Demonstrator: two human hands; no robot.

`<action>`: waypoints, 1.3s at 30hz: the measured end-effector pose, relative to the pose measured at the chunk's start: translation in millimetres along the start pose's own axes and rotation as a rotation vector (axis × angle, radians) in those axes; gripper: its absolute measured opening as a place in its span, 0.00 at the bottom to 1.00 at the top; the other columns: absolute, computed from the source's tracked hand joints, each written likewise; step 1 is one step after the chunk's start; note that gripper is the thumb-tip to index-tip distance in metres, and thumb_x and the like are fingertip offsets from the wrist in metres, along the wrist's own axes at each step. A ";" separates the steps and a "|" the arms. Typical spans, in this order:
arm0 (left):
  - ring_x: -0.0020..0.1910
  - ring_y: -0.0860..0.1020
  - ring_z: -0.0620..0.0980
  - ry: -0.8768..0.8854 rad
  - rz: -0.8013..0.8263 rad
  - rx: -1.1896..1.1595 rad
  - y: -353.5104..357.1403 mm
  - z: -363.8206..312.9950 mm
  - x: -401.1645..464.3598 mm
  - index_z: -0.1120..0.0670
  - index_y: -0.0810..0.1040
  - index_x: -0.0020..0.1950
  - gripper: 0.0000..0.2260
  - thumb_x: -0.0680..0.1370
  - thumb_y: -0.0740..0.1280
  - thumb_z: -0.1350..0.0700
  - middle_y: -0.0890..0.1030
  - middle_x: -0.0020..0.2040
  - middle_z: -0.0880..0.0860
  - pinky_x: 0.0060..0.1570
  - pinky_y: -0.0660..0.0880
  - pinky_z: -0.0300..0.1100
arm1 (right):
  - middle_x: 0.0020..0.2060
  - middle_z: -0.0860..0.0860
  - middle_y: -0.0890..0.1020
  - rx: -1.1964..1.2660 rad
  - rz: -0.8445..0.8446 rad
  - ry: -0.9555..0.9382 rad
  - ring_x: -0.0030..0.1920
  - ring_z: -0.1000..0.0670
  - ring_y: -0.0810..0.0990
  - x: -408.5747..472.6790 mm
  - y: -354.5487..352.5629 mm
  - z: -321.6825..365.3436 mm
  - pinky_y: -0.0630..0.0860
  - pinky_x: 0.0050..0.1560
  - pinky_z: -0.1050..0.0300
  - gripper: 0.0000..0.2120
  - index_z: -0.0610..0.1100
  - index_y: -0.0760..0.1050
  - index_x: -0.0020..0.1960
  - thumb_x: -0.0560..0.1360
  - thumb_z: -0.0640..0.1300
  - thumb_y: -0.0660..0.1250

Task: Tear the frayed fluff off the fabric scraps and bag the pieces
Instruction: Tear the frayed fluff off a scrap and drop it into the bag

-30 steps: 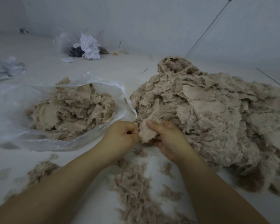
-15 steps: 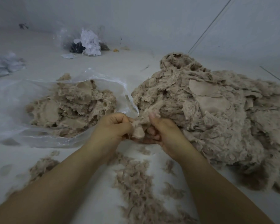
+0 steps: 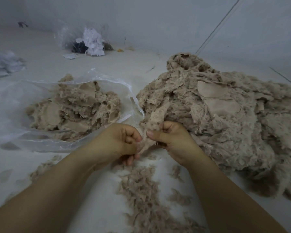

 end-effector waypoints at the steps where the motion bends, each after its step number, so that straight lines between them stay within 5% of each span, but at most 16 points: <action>1: 0.23 0.74 0.52 -0.003 -0.023 0.076 -3.0 -2.7 -0.3 0.60 0.77 0.42 0.07 0.75 0.69 0.71 0.79 0.29 0.58 0.23 0.70 0.39 | 0.39 0.41 0.83 -0.029 -0.008 0.006 0.39 0.47 0.82 1.1 -1.2 -1.7 0.79 0.41 0.56 0.09 0.40 0.83 0.41 0.64 0.42 0.78; 4: 0.26 0.71 0.44 0.104 -0.157 0.336 -6.9 -26.5 1.5 0.53 0.77 0.44 0.08 0.72 0.76 0.59 0.76 0.31 0.48 0.26 0.69 0.37 | 0.42 0.28 0.76 -0.113 -0.019 0.025 0.45 0.41 0.73 2.6 -0.8 -5.2 0.73 0.47 0.44 0.23 0.23 0.72 0.46 0.64 0.37 0.79; 7: 0.30 0.71 0.41 0.249 -0.215 0.622 9.3 -46.2 4.8 0.50 0.77 0.47 0.15 0.68 0.78 0.46 0.76 0.35 0.46 0.29 0.68 0.35 | 0.38 0.29 0.77 -0.199 -0.006 0.010 0.44 0.41 0.72 2.8 0.6 -6.5 0.70 0.46 0.40 0.08 0.30 0.76 0.39 0.66 0.32 0.75; 9: 0.30 0.72 0.41 0.313 -0.239 0.706 17.6 -55.5 5.9 0.49 0.77 0.43 0.10 0.71 0.76 0.47 0.75 0.33 0.46 0.30 0.67 0.35 | 0.38 0.27 0.77 -0.214 0.014 -0.008 0.41 0.41 0.75 0.8 2.3 -3.0 0.75 0.45 0.41 0.06 0.35 0.78 0.37 0.66 0.32 0.76; 12: 0.26 0.71 0.40 0.329 -0.328 0.648 8.0 -57.9 9.2 0.48 0.75 0.32 0.14 0.76 0.71 0.56 0.74 0.25 0.45 0.27 0.64 0.33 | 0.36 0.30 0.78 -0.182 0.088 -0.015 0.39 0.43 0.76 -2.5 9.0 -0.4 0.79 0.47 0.42 0.09 0.42 0.80 0.36 0.64 0.41 0.80; 15: 0.19 0.70 0.42 0.229 -0.390 0.444 -11.7 -47.4 11.2 0.57 0.80 0.34 0.13 0.78 0.69 0.57 0.78 0.24 0.51 0.22 0.67 0.34 | 0.26 0.50 0.76 -0.187 0.102 -0.030 0.29 0.54 0.73 -2.3 8.8 1.4 0.74 0.35 0.61 0.11 0.48 0.79 0.31 0.67 0.43 0.79; 18: 0.17 0.72 0.49 0.159 -0.463 0.263 -26.7 -34.0 7.7 0.59 0.79 0.34 0.14 0.80 0.68 0.58 0.78 0.23 0.54 0.19 0.66 0.34 | 0.28 0.51 0.79 -0.166 0.085 -0.021 0.32 0.53 0.76 -1.6 8.3 3.7 0.75 0.38 0.60 0.08 0.48 0.80 0.31 0.66 0.46 0.77; 23: 0.18 0.74 0.51 0.168 -0.601 0.198 -47.8 -30.1 -3.5 0.59 0.79 0.37 0.13 0.81 0.66 0.58 0.78 0.24 0.54 0.18 0.67 0.37 | 0.26 0.54 0.76 -0.094 0.089 -0.025 0.30 0.58 0.76 0.0 5.4 0.7 0.73 0.36 0.66 0.18 0.47 0.76 0.28 0.72 0.33 0.71; 25: 0.19 0.75 0.52 0.149 -0.518 0.260 -44.9 -31.9 -1.5 0.59 0.80 0.36 0.12 0.80 0.67 0.60 0.79 0.25 0.55 0.18 0.68 0.38 | 0.26 0.51 0.74 -0.046 0.077 -0.032 0.29 0.58 0.75 -0.5 3.2 1.8 0.71 0.34 0.68 0.16 0.45 0.75 0.29 0.72 0.34 0.71; 28: 0.22 0.76 0.52 -0.030 -0.085 0.385 -14.2 -16.1 1.1 0.54 0.83 0.37 0.10 0.76 0.69 0.65 0.81 0.28 0.59 0.22 0.72 0.39 | 0.27 0.48 0.76 -0.037 0.075 -0.028 0.28 0.55 0.73 -0.1 5.1 2.2 0.70 0.32 0.66 0.10 0.43 0.79 0.31 0.70 0.41 0.70; 31: 0.24 0.75 0.47 -0.145 0.220 0.532 6.2 -5.1 -13.1 0.48 0.85 0.42 0.05 0.72 0.76 0.58 0.81 0.28 0.54 0.26 0.72 0.38 | 0.26 0.53 0.79 -0.011 0.080 -0.027 0.26 0.59 0.74 0.0 4.5 1.8 0.71 0.30 0.68 0.12 0.46 0.82 0.30 0.72 0.40 0.69; 36: 0.20 0.69 0.48 0.012 -0.148 0.345 -7.4 -34.1 -5.1 0.54 0.84 0.39 0.20 0.63 0.75 0.37 0.81 0.29 0.55 0.20 0.65 0.36 | 0.26 0.46 0.70 -0.081 0.056 -0.047 0.26 0.55 0.64 0.3 2.2 2.6 0.63 0.27 0.64 0.11 0.45 0.80 0.30 0.65 0.51 0.76; 39: 0.18 0.69 0.48 -0.010 -0.101 0.316 8.0 -27.0 -2.5 0.60 0.81 0.38 0.16 0.74 0.74 0.47 0.82 0.29 0.56 0.21 0.64 0.35 | 0.28 0.45 0.72 -0.080 0.053 -0.044 0.25 0.56 0.66 0.2 0.5 2.0 0.65 0.27 0.65 0.10 0.43 0.81 0.32 0.66 0.49 0.75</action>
Point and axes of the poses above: each hand's wrist, its own x-axis towards the middle knuckle, its own y-axis out of the palm, z = x × y, the point moved 10 cm from there along x, towards the middle knuckle
